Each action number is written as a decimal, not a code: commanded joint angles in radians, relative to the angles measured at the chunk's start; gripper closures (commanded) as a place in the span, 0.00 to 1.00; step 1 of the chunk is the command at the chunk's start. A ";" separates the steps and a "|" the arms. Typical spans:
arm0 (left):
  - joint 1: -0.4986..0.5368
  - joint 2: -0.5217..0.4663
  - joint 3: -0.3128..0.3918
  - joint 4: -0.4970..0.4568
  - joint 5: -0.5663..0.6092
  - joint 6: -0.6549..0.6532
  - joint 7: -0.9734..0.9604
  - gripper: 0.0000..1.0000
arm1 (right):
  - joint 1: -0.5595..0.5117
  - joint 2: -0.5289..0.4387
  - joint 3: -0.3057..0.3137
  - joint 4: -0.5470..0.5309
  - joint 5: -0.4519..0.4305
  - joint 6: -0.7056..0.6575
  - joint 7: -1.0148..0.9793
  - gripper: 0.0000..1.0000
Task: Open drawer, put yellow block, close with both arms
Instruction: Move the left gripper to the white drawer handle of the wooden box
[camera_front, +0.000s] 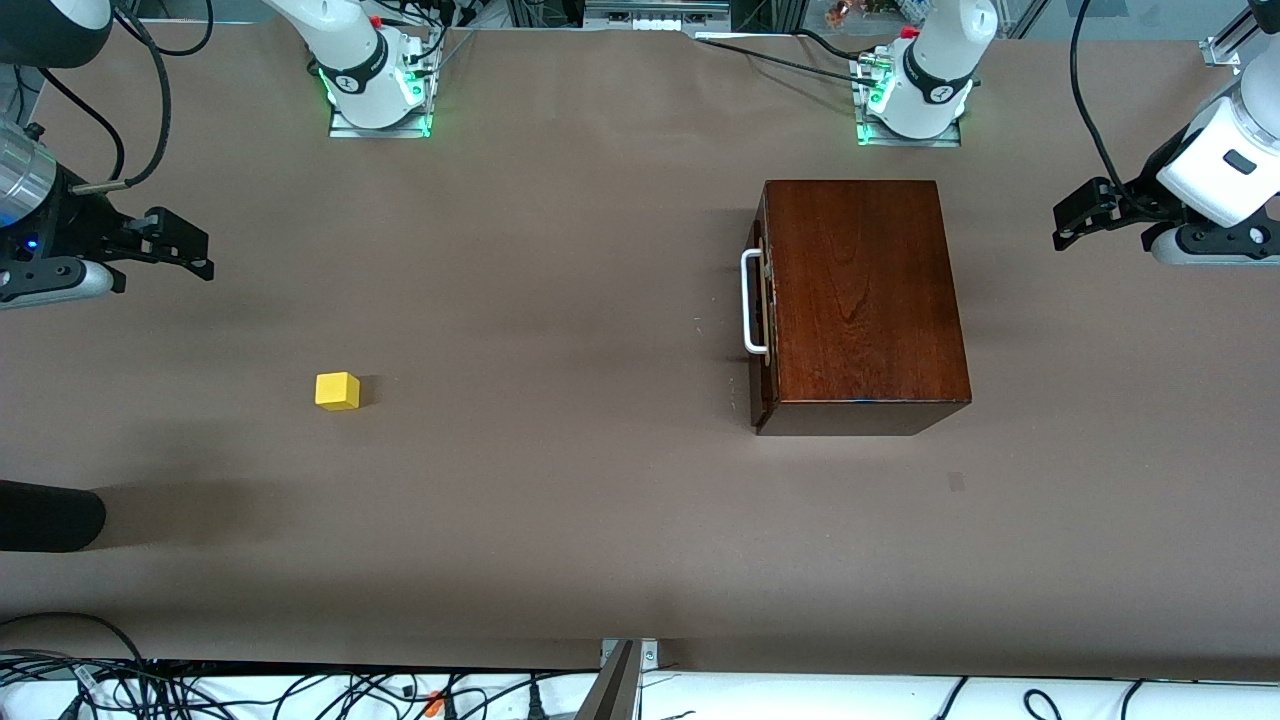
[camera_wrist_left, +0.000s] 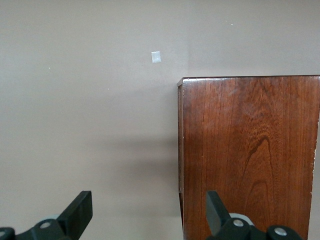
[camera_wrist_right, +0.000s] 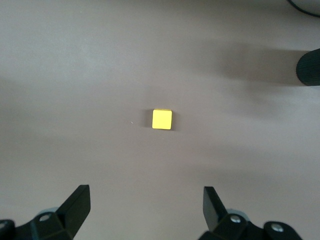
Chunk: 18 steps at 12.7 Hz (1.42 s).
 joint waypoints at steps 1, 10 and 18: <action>-0.001 0.016 0.002 0.039 -0.016 -0.027 -0.005 0.00 | -0.003 0.010 0.002 0.026 0.005 -0.013 0.004 0.00; 0.002 0.045 0.002 0.040 -0.053 -0.098 -0.002 0.00 | -0.008 0.013 -0.001 0.027 0.005 -0.004 -0.005 0.00; -0.173 0.229 -0.122 0.176 -0.050 -0.151 -0.182 0.00 | -0.008 0.013 -0.001 0.027 0.005 -0.004 -0.005 0.00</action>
